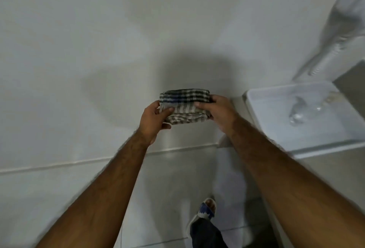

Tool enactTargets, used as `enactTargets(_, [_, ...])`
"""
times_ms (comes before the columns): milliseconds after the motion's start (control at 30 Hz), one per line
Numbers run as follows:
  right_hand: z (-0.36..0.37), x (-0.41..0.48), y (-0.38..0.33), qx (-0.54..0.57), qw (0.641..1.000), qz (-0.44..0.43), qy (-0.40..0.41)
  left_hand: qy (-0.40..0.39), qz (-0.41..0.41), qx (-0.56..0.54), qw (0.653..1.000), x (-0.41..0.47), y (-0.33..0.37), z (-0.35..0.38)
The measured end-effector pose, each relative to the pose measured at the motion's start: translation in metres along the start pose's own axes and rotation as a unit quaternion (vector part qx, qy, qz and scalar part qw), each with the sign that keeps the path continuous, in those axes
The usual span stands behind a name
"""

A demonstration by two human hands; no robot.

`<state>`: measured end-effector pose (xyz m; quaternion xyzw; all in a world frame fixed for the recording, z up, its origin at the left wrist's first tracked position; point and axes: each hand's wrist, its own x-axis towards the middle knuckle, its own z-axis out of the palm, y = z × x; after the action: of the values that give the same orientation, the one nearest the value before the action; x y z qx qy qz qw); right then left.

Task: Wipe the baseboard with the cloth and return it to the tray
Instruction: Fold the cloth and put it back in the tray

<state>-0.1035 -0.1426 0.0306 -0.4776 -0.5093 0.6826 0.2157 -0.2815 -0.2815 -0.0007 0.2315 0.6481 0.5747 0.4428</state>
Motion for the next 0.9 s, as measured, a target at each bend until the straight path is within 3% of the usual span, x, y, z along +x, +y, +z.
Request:
enactTargets(300, [-0.173, -0.034, 0.003, 0.084, 0.983, 0.019, 0.161, -0.110, 0.032, 0.147, 0.982, 0.044, 0.042, 0.178])
enactTargets(433, [-0.241, -0.040, 0.027, 0.025, 0.962, 0.071, 0.261, -0.157, 0.074, 0.251, 0.952, 0.065, 0.044, 0.266])
enactTargets(500, [-0.257, -0.041, 0.040, -0.024, 0.950, 0.097, 0.295, -0.185, 0.114, 0.335, 0.917, 0.071, 0.037, 0.294])
enactTargets(633, [-0.290, -0.033, 0.065, -0.163, 0.930, 0.163, 0.285, -0.196, 0.184, 0.527, 0.806, 0.080, 0.001, 0.348])
enactTargets(733, [-0.301, -0.026, 0.071, -0.297, 0.903, 0.175, 0.258, -0.191, 0.204, 0.598, 0.752, 0.082, -0.021, 0.365])
enactTargets(833, [-0.302, -0.018, 0.077, -0.329, 0.896, 0.189, 0.229, -0.192, 0.240, 0.674, 0.672, 0.083, -0.034, 0.372])
enactTargets(900, [-0.298, -0.016, 0.077, -0.346, 0.893, 0.194, 0.215, -0.191, 0.251, 0.690, 0.651, 0.084, -0.037, 0.374])
